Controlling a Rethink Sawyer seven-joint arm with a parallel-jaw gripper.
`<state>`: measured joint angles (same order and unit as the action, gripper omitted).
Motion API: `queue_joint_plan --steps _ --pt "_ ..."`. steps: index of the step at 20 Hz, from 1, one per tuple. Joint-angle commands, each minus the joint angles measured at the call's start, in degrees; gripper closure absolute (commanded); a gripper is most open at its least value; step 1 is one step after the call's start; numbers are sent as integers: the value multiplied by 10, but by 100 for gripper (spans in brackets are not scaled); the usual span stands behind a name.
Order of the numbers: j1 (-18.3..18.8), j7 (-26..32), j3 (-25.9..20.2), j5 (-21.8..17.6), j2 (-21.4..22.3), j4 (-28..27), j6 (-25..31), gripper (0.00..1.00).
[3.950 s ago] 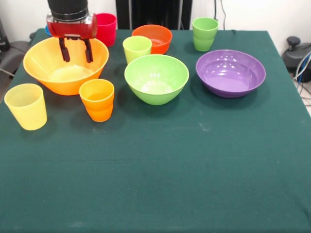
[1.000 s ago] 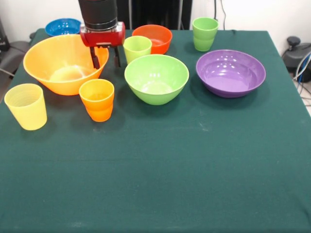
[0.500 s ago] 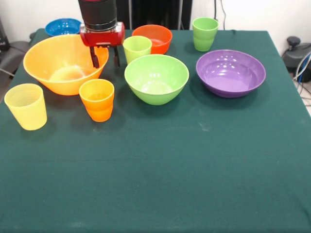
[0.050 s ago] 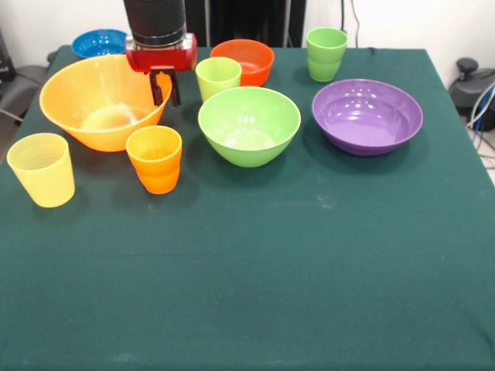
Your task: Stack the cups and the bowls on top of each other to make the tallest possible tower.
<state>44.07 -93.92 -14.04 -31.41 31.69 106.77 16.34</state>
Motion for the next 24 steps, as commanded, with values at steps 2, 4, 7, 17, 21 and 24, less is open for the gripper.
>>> queue_joint_plan --steps 2,4,7,17,21,24 --pt "-41 -43 4 -29 -8 -3 -24 100" --pt "-41 -42 3 -21 -8 -5 -15 100" --pt "-40 -40 2 -17 -10 -8 -12 100" --pt "-36 -38 -1 -16 -4 1 -16 100" --pt "-32 -32 -5 -31 -5 5 -38 0" --pt "-36 -32 -1 -29 -6 5 -30 0"
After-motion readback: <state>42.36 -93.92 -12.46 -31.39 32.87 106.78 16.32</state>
